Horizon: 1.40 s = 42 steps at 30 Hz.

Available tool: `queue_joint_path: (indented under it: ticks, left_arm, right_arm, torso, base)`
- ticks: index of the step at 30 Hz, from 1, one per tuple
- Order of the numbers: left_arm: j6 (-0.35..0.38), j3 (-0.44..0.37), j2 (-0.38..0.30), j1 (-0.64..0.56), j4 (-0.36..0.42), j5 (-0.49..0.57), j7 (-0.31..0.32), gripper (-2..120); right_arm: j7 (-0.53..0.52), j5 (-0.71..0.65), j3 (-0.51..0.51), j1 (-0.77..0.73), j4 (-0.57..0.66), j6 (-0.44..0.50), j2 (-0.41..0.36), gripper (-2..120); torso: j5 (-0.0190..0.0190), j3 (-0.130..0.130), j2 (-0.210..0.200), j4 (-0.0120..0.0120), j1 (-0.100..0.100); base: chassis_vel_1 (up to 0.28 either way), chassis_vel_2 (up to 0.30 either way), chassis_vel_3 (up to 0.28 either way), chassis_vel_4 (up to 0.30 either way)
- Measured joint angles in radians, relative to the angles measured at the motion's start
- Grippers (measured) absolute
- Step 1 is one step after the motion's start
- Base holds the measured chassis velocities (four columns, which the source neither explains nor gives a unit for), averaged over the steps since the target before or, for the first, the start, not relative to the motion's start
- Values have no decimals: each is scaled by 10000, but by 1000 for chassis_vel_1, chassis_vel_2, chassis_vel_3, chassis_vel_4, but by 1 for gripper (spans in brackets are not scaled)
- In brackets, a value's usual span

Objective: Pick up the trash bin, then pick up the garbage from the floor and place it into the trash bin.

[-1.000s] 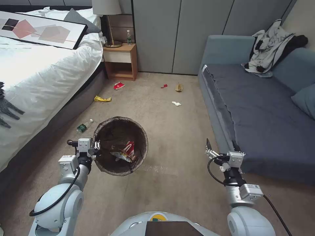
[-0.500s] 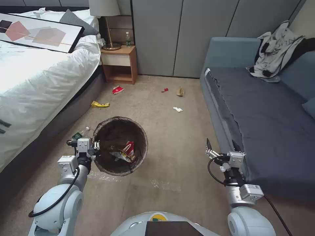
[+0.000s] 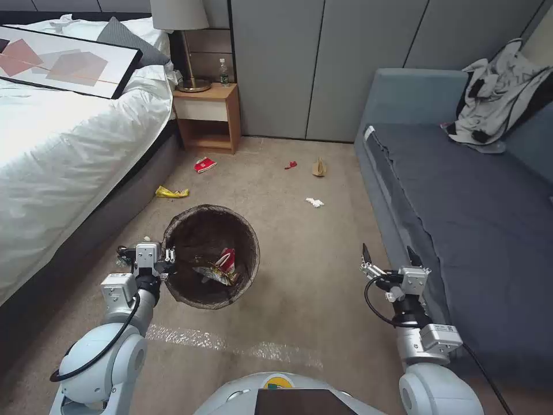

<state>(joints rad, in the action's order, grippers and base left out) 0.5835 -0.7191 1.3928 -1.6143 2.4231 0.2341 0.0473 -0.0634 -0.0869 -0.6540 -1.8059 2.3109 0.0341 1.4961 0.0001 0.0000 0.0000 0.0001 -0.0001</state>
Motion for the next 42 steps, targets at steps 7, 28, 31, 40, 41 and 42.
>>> queue_joint_path:
  ticks: [7, 28, 31, 40, 41, 42]
  left_arm:
    - [0, 11, 12, -44, 21, -2, -1, 3]
    - [-2, 35, 83, -116, 49, -104, 1, 3]
    - [-2, 36, 89, -116, 50, -108, 0, 3]
    - [-2, 11, 91, -123, 51, -119, 5, 3]
    - [-2, 9, 89, -122, 50, -119, 6, 3]
    - [-2, 9, 87, -121, 51, -119, 4, 3]
  right_arm:
    - [0, -6, 21, -12, 0, 6, -12, 100]
    - [25, -106, -1, 11, -56, 7, -131, 100]
    - [26, -116, -5, 13, -68, 7, -133, 100]
    - [44, -123, -68, -26, -100, 90, -105, 100]
    - [46, -126, -78, -34, -103, 101, -102, 100]
    - [48, -129, -91, -44, -106, 117, -96, 100]
  torso:
    - [-1, 0, 0, -2, 0]
    - [-1, 0, 0, 0, 1]
    - [-1, 0, 0, -2, 1]
    - [-1, 0, 0, 0, 1]
    - [-1, 0, 0, 0, 1]
    - [1, 0, 0, -1, 1]
  base:
    - [-151, 144, 143, -159]
    - [-153, 150, 148, -144]
    - [-152, 133, 160, -135]
    - [-149, 156, 152, -151]
    - [-156, 143, 162, -143]
    - [-144, 143, 130, -148]
